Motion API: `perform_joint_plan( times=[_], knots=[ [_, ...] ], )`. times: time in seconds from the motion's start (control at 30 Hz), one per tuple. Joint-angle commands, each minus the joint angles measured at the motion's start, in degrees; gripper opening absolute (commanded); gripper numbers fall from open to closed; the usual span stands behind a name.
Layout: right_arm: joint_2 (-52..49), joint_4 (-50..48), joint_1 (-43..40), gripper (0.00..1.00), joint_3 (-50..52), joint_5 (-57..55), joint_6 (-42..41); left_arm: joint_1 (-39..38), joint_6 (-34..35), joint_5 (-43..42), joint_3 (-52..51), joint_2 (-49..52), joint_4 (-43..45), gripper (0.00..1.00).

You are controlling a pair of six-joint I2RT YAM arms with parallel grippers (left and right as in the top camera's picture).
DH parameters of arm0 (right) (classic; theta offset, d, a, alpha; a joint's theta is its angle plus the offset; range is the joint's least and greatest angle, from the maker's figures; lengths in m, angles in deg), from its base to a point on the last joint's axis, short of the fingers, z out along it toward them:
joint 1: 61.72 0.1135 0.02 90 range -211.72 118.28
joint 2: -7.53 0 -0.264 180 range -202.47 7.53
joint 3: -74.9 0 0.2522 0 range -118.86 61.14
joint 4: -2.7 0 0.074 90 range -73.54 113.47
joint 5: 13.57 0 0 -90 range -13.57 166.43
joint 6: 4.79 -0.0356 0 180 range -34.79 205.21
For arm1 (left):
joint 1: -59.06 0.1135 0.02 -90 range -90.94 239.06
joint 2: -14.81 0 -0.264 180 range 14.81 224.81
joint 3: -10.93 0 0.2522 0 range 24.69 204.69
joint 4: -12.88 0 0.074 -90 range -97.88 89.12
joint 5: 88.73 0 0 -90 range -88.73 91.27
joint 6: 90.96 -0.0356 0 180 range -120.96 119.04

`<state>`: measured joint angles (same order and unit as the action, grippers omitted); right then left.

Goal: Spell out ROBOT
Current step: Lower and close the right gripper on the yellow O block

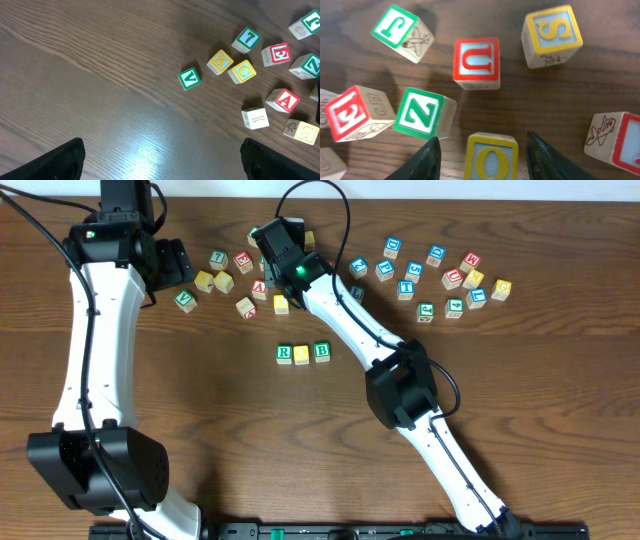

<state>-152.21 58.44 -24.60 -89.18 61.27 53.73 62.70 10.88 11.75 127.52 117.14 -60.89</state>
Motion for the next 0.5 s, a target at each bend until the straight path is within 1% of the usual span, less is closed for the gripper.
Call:
perform_joint_plan(
  times=[0.0,0.27,0.47],
  knots=[
    [-0.7,-0.2,-0.5,0.47,1.8,-1.2,-2.3,0.0,-0.1,0.7,-0.4,0.8,-0.2,0.98],
    [-0.7,0.0,-1.0,0.35,1.9,-0.8,-2.1,0.0,-0.1,0.7,-0.4,0.8,-0.2,0.98],
    [-0.2,0.1,-1.2,0.25,1.8,-0.7,1.2,0.0,-0.1,0.7,-0.4,0.8,-0.2,0.98]
  ],
)
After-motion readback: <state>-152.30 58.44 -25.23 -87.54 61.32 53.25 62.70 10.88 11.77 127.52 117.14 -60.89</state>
